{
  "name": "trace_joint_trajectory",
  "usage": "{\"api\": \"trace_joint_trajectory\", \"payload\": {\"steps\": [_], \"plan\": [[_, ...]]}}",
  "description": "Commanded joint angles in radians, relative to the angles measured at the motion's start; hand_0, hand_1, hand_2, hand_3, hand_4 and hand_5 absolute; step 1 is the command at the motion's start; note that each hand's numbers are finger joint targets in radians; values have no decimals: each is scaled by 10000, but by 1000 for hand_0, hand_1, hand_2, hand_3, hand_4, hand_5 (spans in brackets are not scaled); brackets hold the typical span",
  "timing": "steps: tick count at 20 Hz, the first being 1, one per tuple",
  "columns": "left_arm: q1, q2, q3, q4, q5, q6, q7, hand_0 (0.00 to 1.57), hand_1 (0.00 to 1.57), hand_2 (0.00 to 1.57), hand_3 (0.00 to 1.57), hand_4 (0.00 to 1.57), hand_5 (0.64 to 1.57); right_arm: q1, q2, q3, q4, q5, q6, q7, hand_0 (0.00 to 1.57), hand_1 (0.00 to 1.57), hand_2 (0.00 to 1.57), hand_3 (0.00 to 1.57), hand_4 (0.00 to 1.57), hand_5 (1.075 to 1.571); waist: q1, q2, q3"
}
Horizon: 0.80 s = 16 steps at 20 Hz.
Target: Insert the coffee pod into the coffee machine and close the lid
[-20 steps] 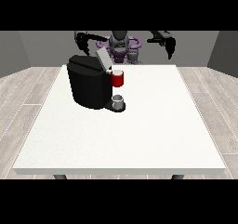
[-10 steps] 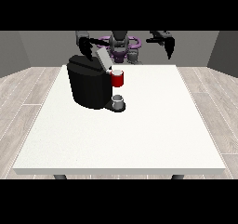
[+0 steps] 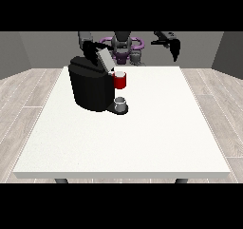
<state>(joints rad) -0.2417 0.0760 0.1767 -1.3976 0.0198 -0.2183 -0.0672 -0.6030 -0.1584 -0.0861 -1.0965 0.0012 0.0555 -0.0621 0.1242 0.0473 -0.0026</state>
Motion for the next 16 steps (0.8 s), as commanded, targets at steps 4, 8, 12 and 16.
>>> {"api": "trace_joint_trajectory", "payload": {"steps": [4, 8, 12, 16], "plan": [[-83, 426, 258, 292, 275, -105, -225, 0, 0, 0, 0, 0, 1571, -303, 371, 404, 345, 370, 14, -318, 0, 0, 0, 0, 0, 1571, -96, 265, 24], [-542, 451, 168, 503, 25, 220, -472, 0, 0, 0, 0, 0, 1571, -1169, 150, 116, 665, 387, -105, 47, 0, 0, 0, 0, 0, 1571, -73, 712, 24], [-147, 453, 307, 683, 233, 256, -508, 0, 0, 0, 0, 24, 1571, -854, 527, 468, 583, 562, -136, -5, 0, 0, 0, 0, 77, 1571, -135, 253, 24], [-230, 610, 230, 320, 424, 134, 273, 0, 0, 0, 0, 192, 1571, -1265, 284, 347, 967, 505, 184, 413, 0, 0, 0, 0, 214, 1571, 133, -4, 26]]}}
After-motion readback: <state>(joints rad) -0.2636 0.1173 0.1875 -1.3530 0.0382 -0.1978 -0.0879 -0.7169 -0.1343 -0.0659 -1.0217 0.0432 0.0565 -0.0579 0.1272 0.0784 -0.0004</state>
